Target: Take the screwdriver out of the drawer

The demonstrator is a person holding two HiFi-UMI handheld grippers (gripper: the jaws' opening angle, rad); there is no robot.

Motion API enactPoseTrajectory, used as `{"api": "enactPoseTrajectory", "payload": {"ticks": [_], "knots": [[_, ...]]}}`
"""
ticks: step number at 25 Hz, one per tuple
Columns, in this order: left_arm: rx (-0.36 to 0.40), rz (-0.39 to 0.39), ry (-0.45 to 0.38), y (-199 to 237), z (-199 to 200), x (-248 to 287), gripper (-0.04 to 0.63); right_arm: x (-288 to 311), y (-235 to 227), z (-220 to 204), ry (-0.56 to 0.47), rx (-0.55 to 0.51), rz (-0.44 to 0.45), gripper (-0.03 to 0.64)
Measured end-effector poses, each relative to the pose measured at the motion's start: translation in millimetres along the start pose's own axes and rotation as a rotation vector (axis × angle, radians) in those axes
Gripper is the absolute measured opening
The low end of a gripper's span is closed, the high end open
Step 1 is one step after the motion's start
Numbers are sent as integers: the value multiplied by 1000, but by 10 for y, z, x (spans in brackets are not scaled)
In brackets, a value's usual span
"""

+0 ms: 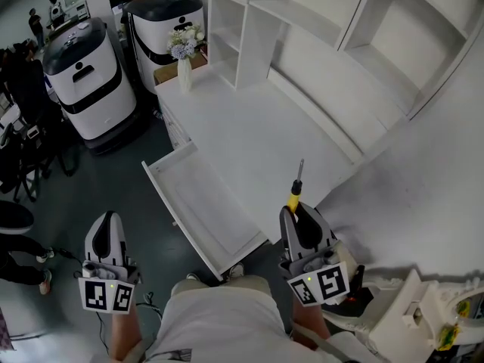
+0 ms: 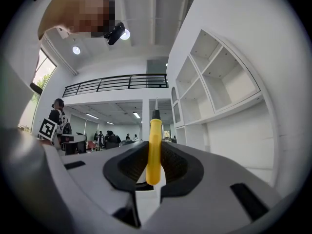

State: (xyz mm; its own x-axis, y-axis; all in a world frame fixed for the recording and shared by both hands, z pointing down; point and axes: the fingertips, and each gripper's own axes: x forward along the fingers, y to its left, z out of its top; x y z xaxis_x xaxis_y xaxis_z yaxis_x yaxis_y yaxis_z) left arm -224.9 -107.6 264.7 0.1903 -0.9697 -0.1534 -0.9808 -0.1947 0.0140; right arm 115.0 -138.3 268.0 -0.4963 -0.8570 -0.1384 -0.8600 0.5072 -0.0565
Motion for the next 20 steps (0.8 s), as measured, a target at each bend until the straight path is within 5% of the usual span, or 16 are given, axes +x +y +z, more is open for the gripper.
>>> {"api": "enactPoseTrajectory", "payload": {"ticks": [20], "knots": [[-25, 34, -6, -161, -96, 110, 15, 135, -124, -13, 9, -3, 67, 87]]}}
